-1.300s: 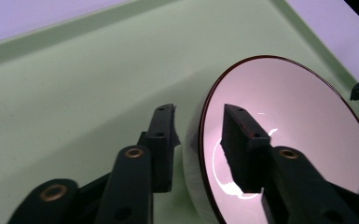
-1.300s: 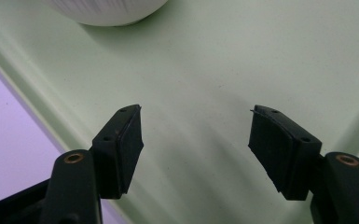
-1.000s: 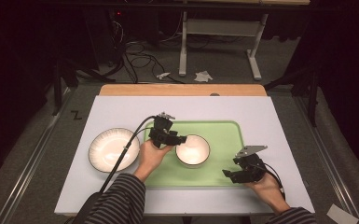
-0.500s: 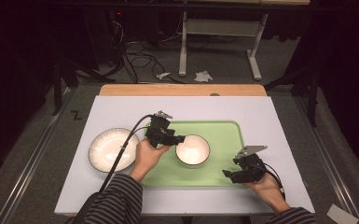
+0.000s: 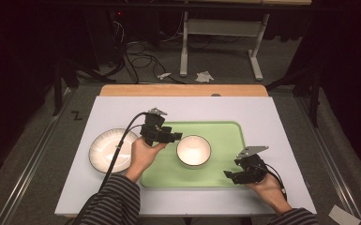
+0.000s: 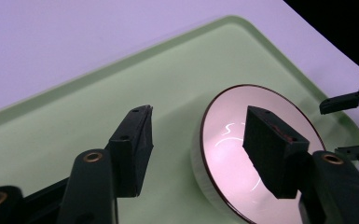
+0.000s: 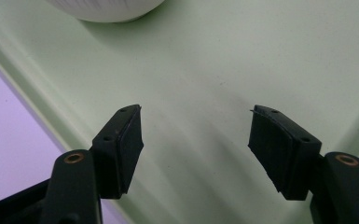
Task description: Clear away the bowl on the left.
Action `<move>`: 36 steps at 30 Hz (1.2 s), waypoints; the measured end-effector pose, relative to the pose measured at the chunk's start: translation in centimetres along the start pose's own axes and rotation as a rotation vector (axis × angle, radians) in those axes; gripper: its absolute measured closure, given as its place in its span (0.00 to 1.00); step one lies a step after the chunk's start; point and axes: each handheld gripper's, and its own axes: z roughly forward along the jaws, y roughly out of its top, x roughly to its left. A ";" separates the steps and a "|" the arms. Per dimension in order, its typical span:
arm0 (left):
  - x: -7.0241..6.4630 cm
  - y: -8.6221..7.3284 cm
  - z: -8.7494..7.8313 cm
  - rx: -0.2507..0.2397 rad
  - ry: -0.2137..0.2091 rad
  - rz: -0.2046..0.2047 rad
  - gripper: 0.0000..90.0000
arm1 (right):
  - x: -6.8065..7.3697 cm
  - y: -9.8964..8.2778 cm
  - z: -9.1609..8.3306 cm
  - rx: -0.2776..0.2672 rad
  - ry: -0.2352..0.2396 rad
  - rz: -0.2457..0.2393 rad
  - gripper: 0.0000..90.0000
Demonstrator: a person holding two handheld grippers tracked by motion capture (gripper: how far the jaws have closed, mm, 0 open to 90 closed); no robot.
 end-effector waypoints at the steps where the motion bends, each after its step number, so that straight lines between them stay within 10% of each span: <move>1: 0.0 0.0 0.0 0.000 0.000 0.000 0.47 | 0.0 0.0 0.0 0.003 -0.003 0.000 0.40; 36: 1.6 2.1 -4.4 -0.083 0.012 -0.042 0.47 | 0.1 0.0 0.1 0.008 -0.003 -0.005 0.40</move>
